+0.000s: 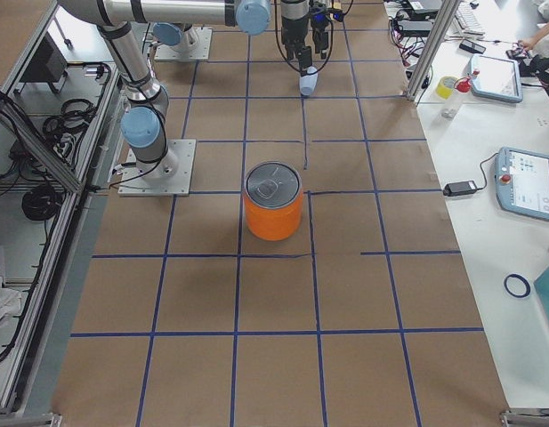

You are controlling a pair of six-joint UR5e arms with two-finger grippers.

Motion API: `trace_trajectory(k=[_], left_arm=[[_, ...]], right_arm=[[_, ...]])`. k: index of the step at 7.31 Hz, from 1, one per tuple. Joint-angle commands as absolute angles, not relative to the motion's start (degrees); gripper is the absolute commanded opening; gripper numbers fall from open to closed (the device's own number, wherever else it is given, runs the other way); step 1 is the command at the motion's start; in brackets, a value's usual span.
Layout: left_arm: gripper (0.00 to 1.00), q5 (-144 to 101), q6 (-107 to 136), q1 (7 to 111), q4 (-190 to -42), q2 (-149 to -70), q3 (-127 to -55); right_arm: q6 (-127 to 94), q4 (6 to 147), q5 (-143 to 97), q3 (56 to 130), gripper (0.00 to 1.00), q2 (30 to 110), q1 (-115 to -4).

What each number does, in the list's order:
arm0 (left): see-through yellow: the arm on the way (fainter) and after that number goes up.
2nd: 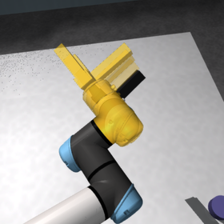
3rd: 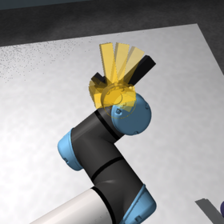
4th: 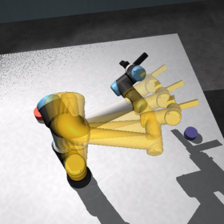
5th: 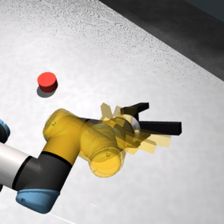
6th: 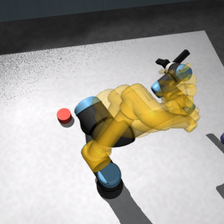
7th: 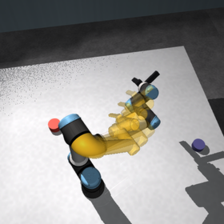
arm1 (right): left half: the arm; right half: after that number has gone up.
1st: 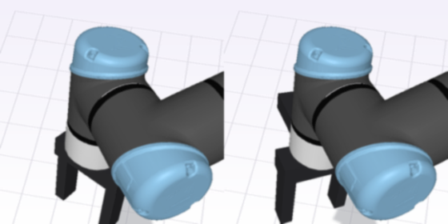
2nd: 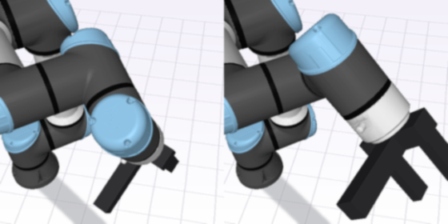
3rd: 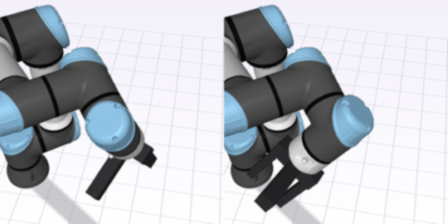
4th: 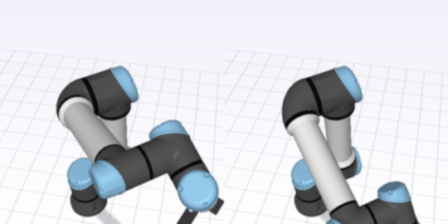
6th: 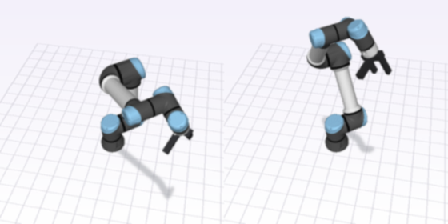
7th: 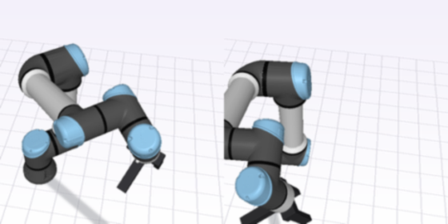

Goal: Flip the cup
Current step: 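Reach the left gripper to the lying cup while the right arm withdraws, then grasp the cup rim with the left gripper and tilt it upright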

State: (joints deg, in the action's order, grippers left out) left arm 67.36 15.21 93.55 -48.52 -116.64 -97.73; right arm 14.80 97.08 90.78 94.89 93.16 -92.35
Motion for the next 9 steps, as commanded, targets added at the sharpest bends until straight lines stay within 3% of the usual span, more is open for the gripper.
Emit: trace_trajectory(k=[1,2,3,4,6,7,8,9], left_arm=[[1.0,65.83,15.47,95.0,-47.46,-119.35,-97.82],[1.0,65.83,16.95,95.01,-47.46,-120.66,-97.74],[0.93,65.74,17.57,95.1,-47.46,-121.37,-97.73],[0.56,63.04,17.67,95.01,-47.98,-121.38,-97.65],[0.34,60.91,18.8,95.01,-48.08,-121.38,-97.47],[0.1,61.0,20.37,95.01,-48.08,-121.38,-97.3],[0.0,61.08,20.56,95.01,-48.08,-121.38,-97.21],[0.0,61.43,21.44,95.01,-47.99,-121.2,-96.68]], right_arm=[[5.74,93.62,90.44,94.92,1.0,94.83,-92.29],[3.1,93.34,90.44,94.66,1.0,95.18,-92.02],[1.42,93.34,89.83,94.31,1.0,95.1,-91.41],[1.32,93.25,89.82,94.39,1.0,95.1,-90.62],[1.32,90.9,90.17,93.96,1.0,95.18,-88.86],[1.32,91.05,89.83,93.96,1.0,95.1,-88.94],[1.32,90.88,90.0,93.96,1.0,95.1,-88.86],[1.32,90.79,90.61,93.96,1.0,95.1,-88.77]])
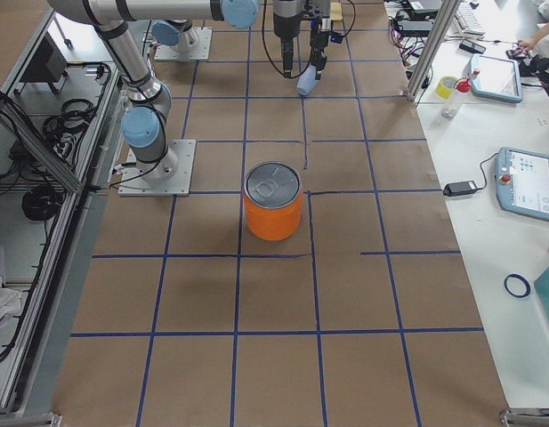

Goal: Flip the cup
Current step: 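Grasp the cup rim with the left gripper and tilt it upright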

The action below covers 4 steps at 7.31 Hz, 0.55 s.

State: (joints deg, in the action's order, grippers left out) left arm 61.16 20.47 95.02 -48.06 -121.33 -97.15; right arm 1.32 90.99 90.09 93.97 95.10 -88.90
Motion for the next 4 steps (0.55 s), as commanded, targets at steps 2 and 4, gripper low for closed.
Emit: trace_trajectory(k=[2,4], left_arm=[[0.0,67.88,21.71,95.01,-48.16,-121.38,-92.83],[0.0,70.31,22.15,95.01,-51.56,-120.77,-89.49]], right_arm=[[1.32,91.05,90.0,93.52,1.0,94.75,-88.68],[1.32,90.62,90.88,93.51,1.0,94.83,-88.68]])
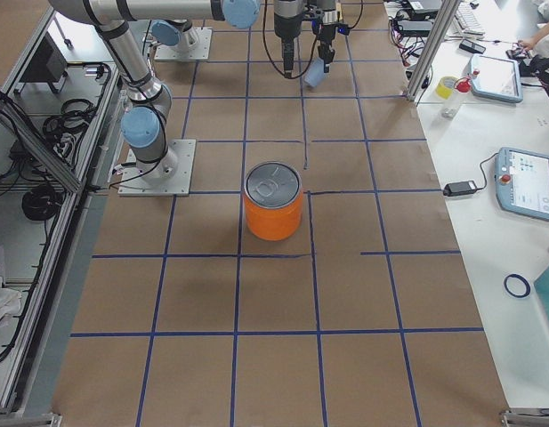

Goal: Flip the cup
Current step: 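Lift the cup with the left gripper toward the wooden stand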

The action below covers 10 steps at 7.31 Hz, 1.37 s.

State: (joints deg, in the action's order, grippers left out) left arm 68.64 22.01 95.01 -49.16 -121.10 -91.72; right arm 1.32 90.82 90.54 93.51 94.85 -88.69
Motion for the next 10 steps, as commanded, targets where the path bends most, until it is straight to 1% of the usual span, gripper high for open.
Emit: trace_trajectory(k=[1,3,5,6,8,10], left_arm=[[0.0,74.14,21.8,95.01,-52.72,-120.15,-87.99],[0.0,75.58,20.66,94.92,-58.33,-118.31,-82.56],[0.0,84.83,10.36,94.57,-60.56,-117.6,-78.06],[0.0,87.86,2.97,93.87,-59.69,-117.42,-77.87],[0.0,89.38,-4.64,91.42,-52.68,-118.64,-79.27],[0.0,88.86,-9.47,88.0,-48.99,-118.3,-83.03]], right_arm=[[1.32,90.7,90.79,93.52,1.0,94.83,-88.68],[1.32,90.62,90.79,93.52,1.0,94.83,-88.68],[1.75,90.53,90.62,93.69,1.0,94.75,-88.59],[2.28,90.61,90.44,93.78,1.0,94.75,-88.59],[1.85,90.61,90.79,93.87,1.0,94.75,-88.59],[1.41,91.5,90.7,93.95,1.0,94.75,-88.59]])
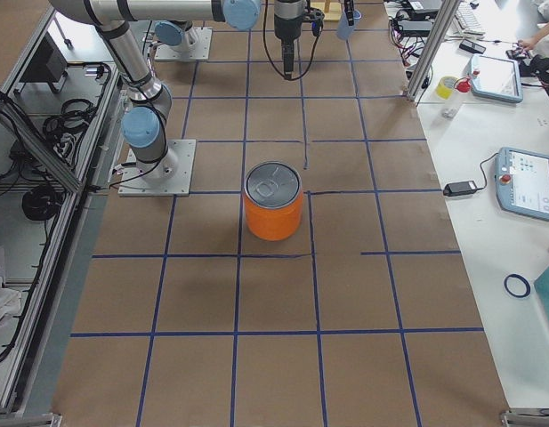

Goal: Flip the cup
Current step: 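Lower the upright cup onto the table with the left gripper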

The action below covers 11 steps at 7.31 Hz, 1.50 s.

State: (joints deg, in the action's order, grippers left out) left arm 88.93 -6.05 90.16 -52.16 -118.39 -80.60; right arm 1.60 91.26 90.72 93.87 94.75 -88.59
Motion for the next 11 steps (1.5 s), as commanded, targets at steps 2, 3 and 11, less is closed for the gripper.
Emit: trace_trajectory(k=[2,3,11], left_arm=[[0.0,88.86,-13.27,85.7,-37.93,-117.6,-92.76],[0.0,88.86,-13.36,85.08,-36.66,-117.51,-94.12],[0.0,89.04,-13.54,84.99,-36.74,-118.13,-95.53]], right_arm=[[2.02,91.5,90.79,93.96,1.0,94.83,-88.68],[1.85,91.58,90.79,94.04,1.0,94.75,-88.59],[1.76,91.49,89.65,93.08,1.0,93.87,-86.04]])
